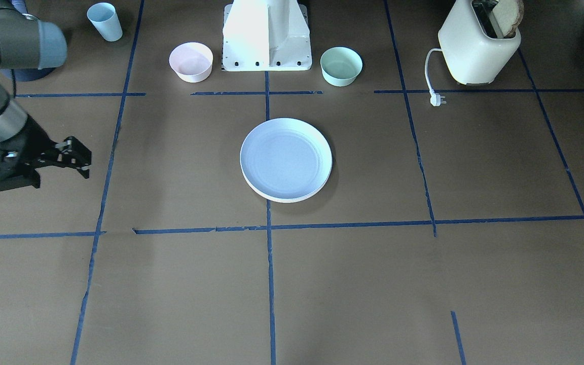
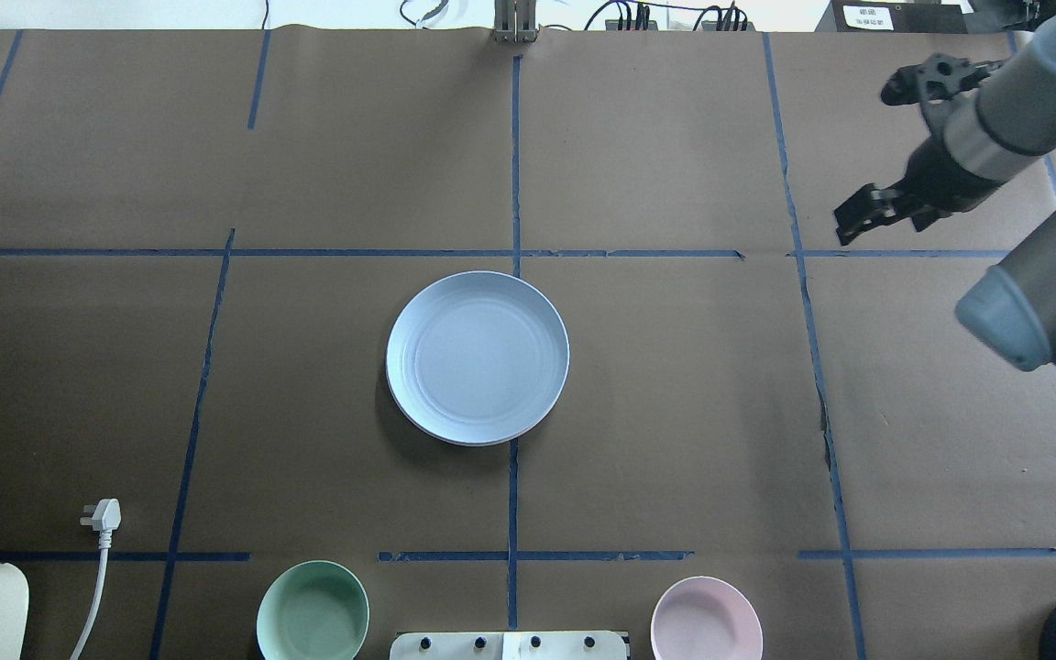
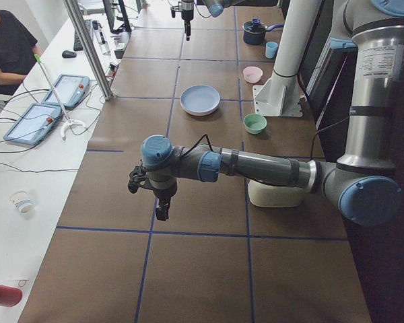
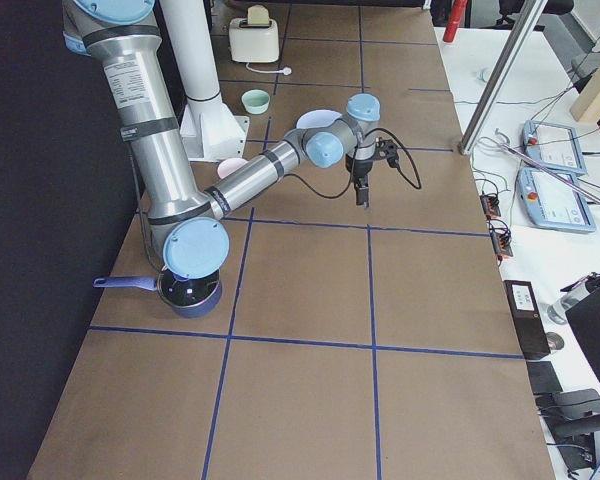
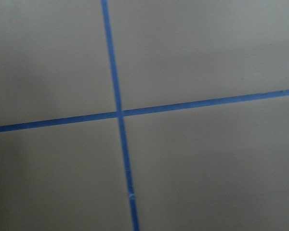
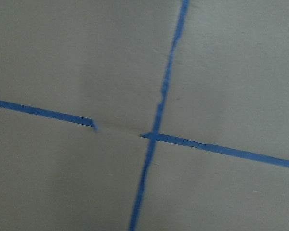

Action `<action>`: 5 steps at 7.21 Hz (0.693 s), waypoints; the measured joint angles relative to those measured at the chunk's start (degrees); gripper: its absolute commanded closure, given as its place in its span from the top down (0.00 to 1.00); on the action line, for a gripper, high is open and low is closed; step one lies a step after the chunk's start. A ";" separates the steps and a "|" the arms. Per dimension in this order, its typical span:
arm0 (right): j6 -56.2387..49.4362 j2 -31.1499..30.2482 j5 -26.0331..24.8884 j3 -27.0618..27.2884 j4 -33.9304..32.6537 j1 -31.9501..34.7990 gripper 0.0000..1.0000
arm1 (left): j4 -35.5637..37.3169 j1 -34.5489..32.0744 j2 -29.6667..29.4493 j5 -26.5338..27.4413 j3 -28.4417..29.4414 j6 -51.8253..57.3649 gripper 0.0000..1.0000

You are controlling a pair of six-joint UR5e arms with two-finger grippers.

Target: Stack three plates with pink and blue

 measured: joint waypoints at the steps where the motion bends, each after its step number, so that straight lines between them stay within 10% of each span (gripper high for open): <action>1: -7.84 -3.05 3.03 -1.55 0.03 4.28 1.00 | 0.90 -0.64 0.06 -0.16 0.70 1.14 1.00; 5: -33.19 -14.14 13.76 -9.58 0.49 24.01 1.00 | 1.54 -1.06 0.27 -0.39 1.12 1.89 1.00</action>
